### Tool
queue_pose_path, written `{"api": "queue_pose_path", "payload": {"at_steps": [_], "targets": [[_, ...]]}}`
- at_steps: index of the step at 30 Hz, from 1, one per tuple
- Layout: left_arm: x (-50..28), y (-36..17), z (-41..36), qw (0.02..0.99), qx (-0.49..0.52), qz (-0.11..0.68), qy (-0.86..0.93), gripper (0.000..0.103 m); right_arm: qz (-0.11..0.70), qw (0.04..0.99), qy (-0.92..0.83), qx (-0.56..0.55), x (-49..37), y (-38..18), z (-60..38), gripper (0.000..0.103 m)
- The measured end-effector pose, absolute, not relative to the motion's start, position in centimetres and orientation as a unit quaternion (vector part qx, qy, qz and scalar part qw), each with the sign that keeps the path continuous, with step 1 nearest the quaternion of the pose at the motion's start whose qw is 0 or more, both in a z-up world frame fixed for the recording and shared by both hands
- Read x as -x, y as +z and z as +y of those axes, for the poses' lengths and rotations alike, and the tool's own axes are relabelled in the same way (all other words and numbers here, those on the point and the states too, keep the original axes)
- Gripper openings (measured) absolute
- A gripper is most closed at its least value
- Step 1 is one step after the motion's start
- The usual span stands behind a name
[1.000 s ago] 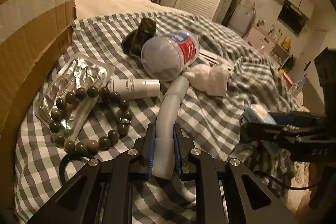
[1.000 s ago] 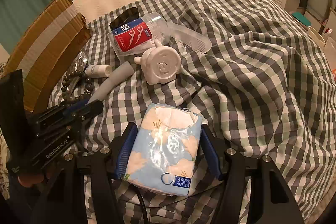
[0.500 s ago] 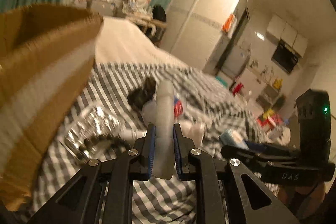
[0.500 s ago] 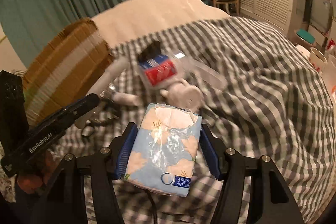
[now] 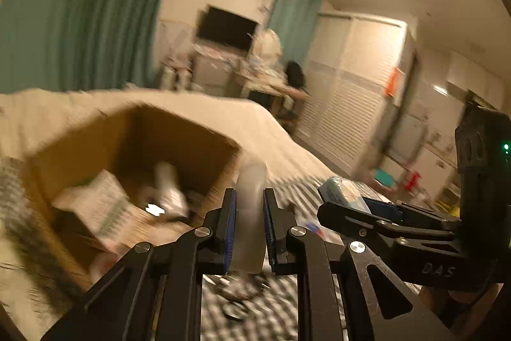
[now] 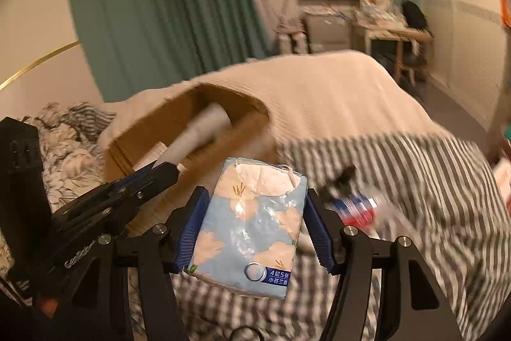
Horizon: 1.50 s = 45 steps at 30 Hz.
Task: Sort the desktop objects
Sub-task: 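Carry the tube and tissue pack into the cardboard box and release both, then grasp the white figurine with the right gripper while the left grasps the bead bracelet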
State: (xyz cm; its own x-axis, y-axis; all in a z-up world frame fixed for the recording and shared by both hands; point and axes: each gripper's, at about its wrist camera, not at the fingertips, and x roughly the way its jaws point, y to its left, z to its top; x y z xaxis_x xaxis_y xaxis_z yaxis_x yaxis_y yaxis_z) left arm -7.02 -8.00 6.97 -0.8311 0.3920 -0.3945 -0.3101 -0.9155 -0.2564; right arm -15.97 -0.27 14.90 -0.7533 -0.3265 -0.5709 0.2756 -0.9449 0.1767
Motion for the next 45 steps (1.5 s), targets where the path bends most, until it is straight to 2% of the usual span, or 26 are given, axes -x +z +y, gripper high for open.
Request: {"api": "queue_pose_path", "payload": {"at_steps": [4,10,12,13,14,16,17,23,25,29,33,36,45], "targets": [[7.1,7.9,-10.9,0.111,0.205,-0.083,0.969,0.016,-0.026,0.211,-0.932,-0.294,18.6,16.5,-3.9,0.059],[8.9,6.1,-13.6,-0.004,0.217,-0.069,0.974,0.019,0.003,0.253,-0.923,-0.29,23.0,16.9,-9.5,0.06],[9.7,5.4,-14.0,-0.017,0.234,-0.068,0.97,0.023,-0.005,0.258,-0.919,-0.3,24.4,16.5,-10.3,0.066],[9.9,5.1,-14.0,-0.02,0.241,-0.066,0.968,0.031,-0.01,0.252,-0.921,-0.298,24.6,16.4,-10.3,0.077],[10.0,5.0,-13.8,-0.02,0.243,-0.063,0.968,0.05,-0.015,0.243,-0.924,-0.294,24.6,16.4,-10.0,0.084],[9.3,5.1,-13.2,-0.021,0.231,-0.058,0.971,0.075,-0.025,0.228,-0.931,-0.285,23.9,16.5,-8.7,0.085],[8.8,5.3,-12.7,-0.02,0.22,-0.053,0.974,0.077,-0.026,0.219,-0.934,-0.28,23.4,16.7,-7.9,0.085],[6.1,5.8,-6.7,0.058,0.215,0.009,0.975,0.077,-0.016,0.113,-0.955,-0.275,18.2,16.2,-1.0,0.085],[5.1,5.3,-4.0,0.082,0.219,0.023,0.972,0.08,-0.014,0.083,-0.953,-0.29,16.8,15.3,1.5,0.085],[3.4,2.7,1.4,0.136,0.246,0.054,0.958,0.085,-0.005,0.008,-0.944,-0.329,14.1,12.1,6.5,0.085],[3.8,-1.3,4.8,0.179,0.307,0.077,0.931,0.085,-0.018,-0.043,-0.938,-0.344,11.8,9.2,10.4,0.085],[4.7,-4.1,6.0,0.16,0.341,0.099,0.921,0.085,-0.04,-0.056,-0.931,-0.359,11.6,6.7,12.4,0.085],[9.0,-9.3,4.6,0.09,0.395,0.112,0.907,0.085,-0.011,-0.063,-0.919,-0.389,15.4,2.9,11.3,0.085]]}}
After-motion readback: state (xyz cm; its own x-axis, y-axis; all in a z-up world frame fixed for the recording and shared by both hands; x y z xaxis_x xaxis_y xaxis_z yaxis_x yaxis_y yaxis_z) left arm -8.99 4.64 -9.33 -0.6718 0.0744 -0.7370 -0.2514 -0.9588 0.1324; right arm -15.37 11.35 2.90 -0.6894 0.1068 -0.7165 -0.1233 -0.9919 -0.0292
